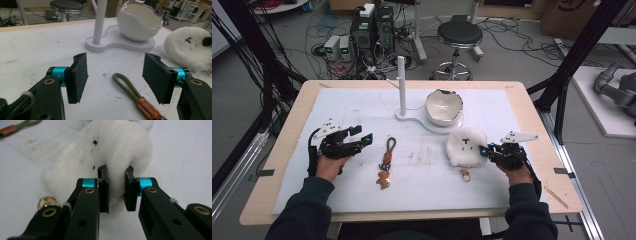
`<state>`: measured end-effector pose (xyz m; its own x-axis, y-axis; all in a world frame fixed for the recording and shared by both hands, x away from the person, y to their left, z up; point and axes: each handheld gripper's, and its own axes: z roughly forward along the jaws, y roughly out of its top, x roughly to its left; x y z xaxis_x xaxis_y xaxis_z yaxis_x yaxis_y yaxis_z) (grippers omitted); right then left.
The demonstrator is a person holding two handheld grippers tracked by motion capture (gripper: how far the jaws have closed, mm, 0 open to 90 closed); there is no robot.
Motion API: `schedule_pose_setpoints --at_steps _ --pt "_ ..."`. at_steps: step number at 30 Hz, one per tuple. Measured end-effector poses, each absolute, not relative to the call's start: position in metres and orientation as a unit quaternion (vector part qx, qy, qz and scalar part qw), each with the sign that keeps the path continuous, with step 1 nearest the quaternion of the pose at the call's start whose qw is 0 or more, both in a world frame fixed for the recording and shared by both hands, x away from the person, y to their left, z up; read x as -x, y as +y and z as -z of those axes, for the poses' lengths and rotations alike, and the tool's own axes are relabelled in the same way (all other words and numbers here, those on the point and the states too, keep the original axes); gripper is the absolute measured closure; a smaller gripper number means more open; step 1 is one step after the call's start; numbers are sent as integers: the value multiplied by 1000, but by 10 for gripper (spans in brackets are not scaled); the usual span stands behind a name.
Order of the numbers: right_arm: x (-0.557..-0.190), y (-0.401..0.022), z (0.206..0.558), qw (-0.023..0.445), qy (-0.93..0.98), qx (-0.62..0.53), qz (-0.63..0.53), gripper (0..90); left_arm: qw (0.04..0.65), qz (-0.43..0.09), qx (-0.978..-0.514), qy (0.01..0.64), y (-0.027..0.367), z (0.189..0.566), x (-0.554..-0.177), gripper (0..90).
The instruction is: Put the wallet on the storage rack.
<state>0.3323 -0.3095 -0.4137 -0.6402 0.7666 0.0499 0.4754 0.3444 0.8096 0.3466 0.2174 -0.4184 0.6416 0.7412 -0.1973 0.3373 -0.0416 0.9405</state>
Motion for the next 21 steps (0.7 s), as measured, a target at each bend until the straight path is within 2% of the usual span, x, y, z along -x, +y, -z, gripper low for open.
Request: schedule_pose_setpoints --at_steps 6,14,21 --pt "-331 -296 406 185 801 -356 -445 794 588 -139 -707 367 195 418 -345 324" --pt "-331 -283 402 160 802 -315 -482 794 587 -116 -718 356 163 415 -347 283" --pt "-330 -264 398 149 804 -281 -502 793 580 -94 -742 323 128 415 -350 283"
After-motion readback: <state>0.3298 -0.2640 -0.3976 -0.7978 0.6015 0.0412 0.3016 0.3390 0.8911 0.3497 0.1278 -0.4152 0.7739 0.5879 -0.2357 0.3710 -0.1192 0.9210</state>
